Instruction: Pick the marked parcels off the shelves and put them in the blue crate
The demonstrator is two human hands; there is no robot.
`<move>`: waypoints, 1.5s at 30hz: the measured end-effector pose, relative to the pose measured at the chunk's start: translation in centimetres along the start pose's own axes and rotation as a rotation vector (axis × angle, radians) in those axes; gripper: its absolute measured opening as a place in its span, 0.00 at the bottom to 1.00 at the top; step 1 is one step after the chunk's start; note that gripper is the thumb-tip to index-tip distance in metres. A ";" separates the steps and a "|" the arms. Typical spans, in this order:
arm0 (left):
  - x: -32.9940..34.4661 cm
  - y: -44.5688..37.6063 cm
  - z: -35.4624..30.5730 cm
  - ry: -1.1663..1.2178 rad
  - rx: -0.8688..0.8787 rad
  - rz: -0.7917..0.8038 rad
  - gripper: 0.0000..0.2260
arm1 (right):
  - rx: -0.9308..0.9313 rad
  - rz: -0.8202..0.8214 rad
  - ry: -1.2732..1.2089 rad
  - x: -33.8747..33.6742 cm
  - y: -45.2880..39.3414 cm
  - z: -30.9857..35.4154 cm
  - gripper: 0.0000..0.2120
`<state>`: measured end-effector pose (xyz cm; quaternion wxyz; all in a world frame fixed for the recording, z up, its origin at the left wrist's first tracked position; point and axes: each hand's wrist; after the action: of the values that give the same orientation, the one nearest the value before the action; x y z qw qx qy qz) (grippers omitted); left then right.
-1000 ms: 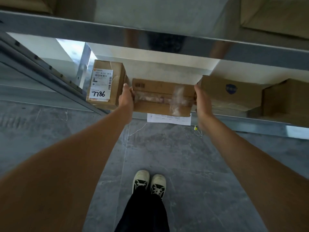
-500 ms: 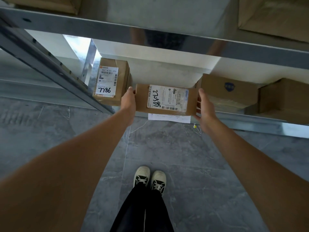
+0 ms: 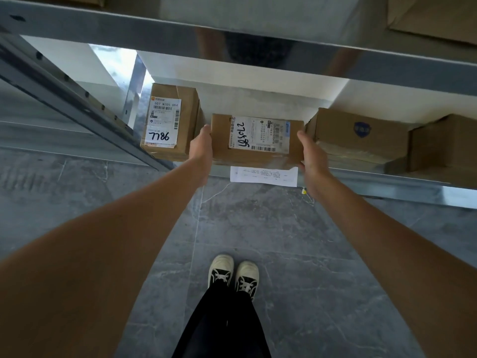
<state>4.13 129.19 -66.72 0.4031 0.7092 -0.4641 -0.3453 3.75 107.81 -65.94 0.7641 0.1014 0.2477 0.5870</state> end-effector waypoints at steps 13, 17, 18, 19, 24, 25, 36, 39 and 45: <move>1.3 -5.6 -4.5 -0.019 -0.012 -0.023 0.11 | 0.002 0.077 -0.050 4.8 -6.3 -0.2 0.16; 1.6 -5.7 -4.8 -0.032 0.026 -0.065 0.12 | -0.064 0.003 0.023 5.1 -6.5 -0.2 0.13; 1.7 -5.6 -4.7 -0.059 0.061 -0.066 0.12 | -0.079 0.001 0.035 5.1 -6.5 -0.3 0.17; 1.9 -5.5 -4.5 -0.098 0.126 -0.069 0.12 | -0.094 0.010 0.043 5.1 -6.4 -0.3 0.20; 3.1 -3.0 -3.1 -0.403 0.656 -0.407 0.22 | -0.155 -0.044 0.114 3.9 -5.0 0.9 0.29; 3.8 -2.1 -2.9 -0.446 0.755 -0.435 0.23 | -0.199 -0.062 0.134 3.0 -4.9 1.2 0.29; 20.6 5.8 2.7 -0.433 0.598 -0.054 0.23 | -0.302 -0.220 0.432 -13.2 -7.2 -1.2 0.20; 23.7 6.2 4.0 -0.401 0.472 -0.088 0.26 | -0.259 -0.090 0.573 -18.2 -8.3 -3.1 0.25; 27.1 4.8 4.9 -0.344 0.325 -0.065 0.28 | -0.258 -0.051 0.492 -24.9 -10.8 -5.6 0.09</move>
<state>7.01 101.35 -67.69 0.1875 0.7098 -0.5524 -0.3947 5.42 80.31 -69.08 0.7021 -0.1487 0.3512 0.6013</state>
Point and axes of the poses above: each hand's wrist, its own y-axis away from the middle knuckle, its own x-axis out of the palm, z = x × y, and after that the axes turned 15 degrees about -x, right-handed
